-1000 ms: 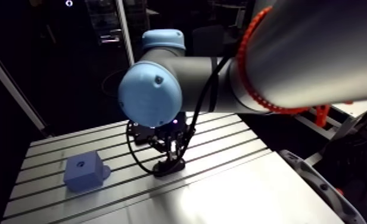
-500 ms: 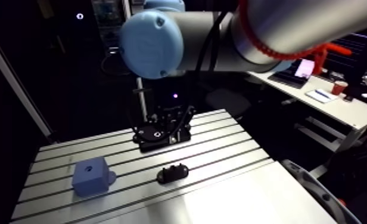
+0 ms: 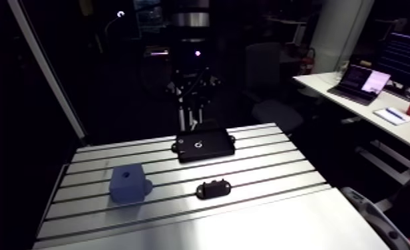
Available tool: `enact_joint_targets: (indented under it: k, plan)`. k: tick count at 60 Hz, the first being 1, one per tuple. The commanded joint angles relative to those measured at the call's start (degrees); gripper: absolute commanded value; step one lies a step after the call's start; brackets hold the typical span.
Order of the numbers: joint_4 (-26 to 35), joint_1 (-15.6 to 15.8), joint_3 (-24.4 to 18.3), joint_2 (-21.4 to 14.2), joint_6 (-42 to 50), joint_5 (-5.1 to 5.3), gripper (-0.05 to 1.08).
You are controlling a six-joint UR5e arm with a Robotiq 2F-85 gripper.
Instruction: Pick up the M10 bolt and insert it into the hex recess until seated.
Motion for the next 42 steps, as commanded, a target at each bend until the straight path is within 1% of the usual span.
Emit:
enact_joint_targets:
  k: [1,2,3,4,5,9,14,16,17,18,23,26,42]
  plan:
    - [9.14,7.72,-9.16,4.32,-2.5,-2.65,0.76]
    - [9.73,8.87,-9.72,4.93,-3.0,-3.43,0.76]
    - [9.73,8.87,-9.72,4.93,-3.0,-3.43,0.76]
    - [10.79,9.79,-10.33,5.55,-3.59,-3.78,0.76]
    - [12.07,10.45,-11.25,6.24,-4.06,-3.9,0.76]
    - [13.78,10.97,-12.46,7.66,-4.23,-4.08,0.76]
    - [14.05,11.88,-13.33,8.42,-4.23,-4.1,0.76]
    - [14.38,12.86,-14.48,9.5,-4.08,-3.94,0.76]
    - [14.38,12.86,-14.48,9.5,-4.08,-3.94,0.76]
    - [14.4,13.37,-14.93,10.27,-4.06,-4.0,0.76]
    - [14.41,14.43,-15.73,11.13,-3.49,-3.94,0.76]
    - [14.41,15.25,-16.21,11.68,-3.2,-4.25,0.76]
    - [14.13,17.47,-16.73,11.9,-1.43,-4.44,0.76]
